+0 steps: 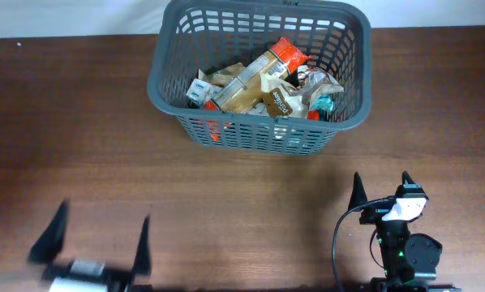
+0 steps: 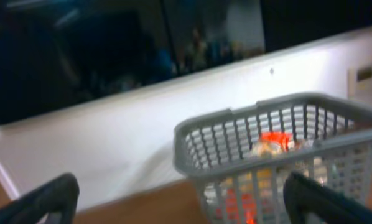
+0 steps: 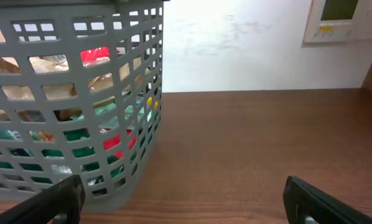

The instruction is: Pack container

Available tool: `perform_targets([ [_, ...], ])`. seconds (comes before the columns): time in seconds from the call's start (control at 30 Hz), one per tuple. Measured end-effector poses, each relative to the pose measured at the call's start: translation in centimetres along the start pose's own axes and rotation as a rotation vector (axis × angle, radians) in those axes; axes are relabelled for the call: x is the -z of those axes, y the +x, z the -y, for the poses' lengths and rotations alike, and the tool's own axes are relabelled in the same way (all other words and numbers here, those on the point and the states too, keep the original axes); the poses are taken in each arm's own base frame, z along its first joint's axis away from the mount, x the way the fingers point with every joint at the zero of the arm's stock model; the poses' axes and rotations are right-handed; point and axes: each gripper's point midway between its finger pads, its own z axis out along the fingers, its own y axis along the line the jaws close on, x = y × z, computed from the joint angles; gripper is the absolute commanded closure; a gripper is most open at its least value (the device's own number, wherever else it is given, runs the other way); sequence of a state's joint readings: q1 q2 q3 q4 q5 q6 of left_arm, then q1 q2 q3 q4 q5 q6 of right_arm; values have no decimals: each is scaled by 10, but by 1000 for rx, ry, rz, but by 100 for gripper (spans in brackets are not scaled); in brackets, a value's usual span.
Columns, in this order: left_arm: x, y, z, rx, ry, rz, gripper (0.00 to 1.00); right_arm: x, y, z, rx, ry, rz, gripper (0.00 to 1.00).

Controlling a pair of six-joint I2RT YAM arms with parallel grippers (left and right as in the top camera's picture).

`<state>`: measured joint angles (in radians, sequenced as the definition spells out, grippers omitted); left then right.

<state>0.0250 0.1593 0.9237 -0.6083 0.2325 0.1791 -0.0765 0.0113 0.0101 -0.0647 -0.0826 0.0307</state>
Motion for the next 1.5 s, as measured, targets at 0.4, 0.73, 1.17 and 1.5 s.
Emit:
perform_targets([
  [0.4, -63, 135, 11, -18, -1, 74, 1, 0, 0, 0, 0, 0, 0, 1],
  [0.73, -71, 204, 6, -35, -68, -55, 1, 0, 0, 0, 0, 0, 0, 1],
  [1.17, -65, 262, 6, -7, -88, -245, 1, 0, 0, 0, 0, 0, 0, 1],
  [1.5, -65, 262, 6, -8, -91, -245, 1, 0, 0, 0, 0, 0, 0, 1],
])
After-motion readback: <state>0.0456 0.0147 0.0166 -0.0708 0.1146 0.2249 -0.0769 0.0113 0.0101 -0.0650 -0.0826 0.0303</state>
